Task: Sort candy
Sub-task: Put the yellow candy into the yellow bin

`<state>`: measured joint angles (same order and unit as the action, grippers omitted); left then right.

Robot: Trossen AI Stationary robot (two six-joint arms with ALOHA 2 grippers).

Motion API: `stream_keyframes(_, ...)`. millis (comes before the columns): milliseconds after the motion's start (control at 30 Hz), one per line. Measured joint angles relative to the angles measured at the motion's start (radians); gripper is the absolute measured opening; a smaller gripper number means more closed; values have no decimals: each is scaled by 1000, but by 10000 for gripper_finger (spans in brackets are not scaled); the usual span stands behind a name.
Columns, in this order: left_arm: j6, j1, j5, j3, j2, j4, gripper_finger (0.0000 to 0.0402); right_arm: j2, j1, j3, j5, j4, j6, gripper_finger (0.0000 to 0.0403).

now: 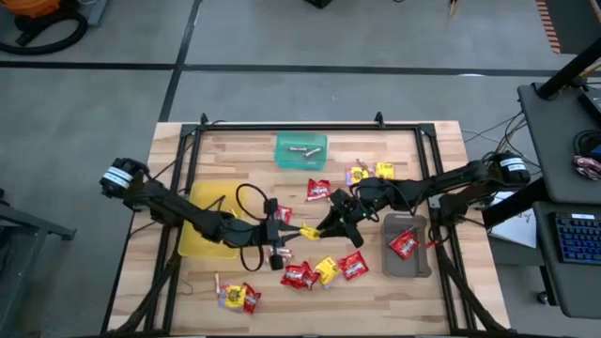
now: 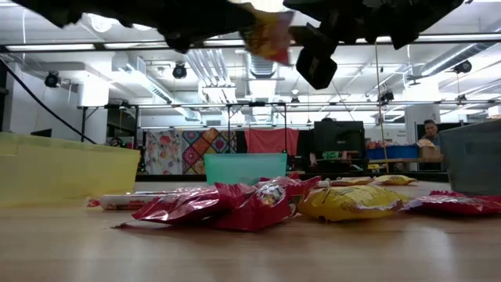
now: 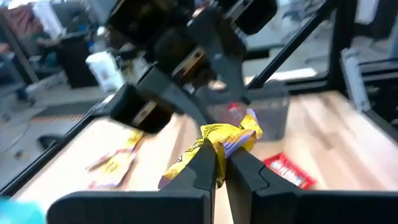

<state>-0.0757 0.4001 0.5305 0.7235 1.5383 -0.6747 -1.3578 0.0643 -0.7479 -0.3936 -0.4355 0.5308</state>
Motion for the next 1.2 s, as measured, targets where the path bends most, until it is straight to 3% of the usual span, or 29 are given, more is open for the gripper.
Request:
stream_keyframes(133, 96, 33, 88, 13, -155, 282, 1, 52, 0, 0, 99, 94, -8, 159)
stream_keyframes(233, 305, 53, 139, 97, -292, 728, 0, 83, 0, 0, 153, 145, -13, 172)
stream_keyframes(300, 551, 53, 141, 190, -348, 1081, 0, 93, 0, 0, 170, 171, -24, 175)
stream_keyframes(400, 936, 53, 88, 324, -373, 1616, 0, 93, 0, 0, 186, 170, -40, 175)
stream_keyframes(467, 1089, 54, 18, 378, -371, 1884, 0, 91, 0, 0, 187, 170, -55, 176)
stream_keyframes(533, 1169, 55, -101, 389, -368, 2052, 0, 86, 0, 0, 187, 170, -68, 176)
stream_keyframes(667, 1183, 54, -354, 328, -372, 2085, 0, 80, 1, 1, 187, 175, -71, 176)
stream_keyframes(933, 1049, 54, -673, 113, -369, 1819, 0, 79, 1, 1, 187, 201, -78, 176)
stream_keyframes(1200, 1062, 49, -718, -46, -366, 1732, 3, 79, 1, 1, 187, 200, -78, 176)
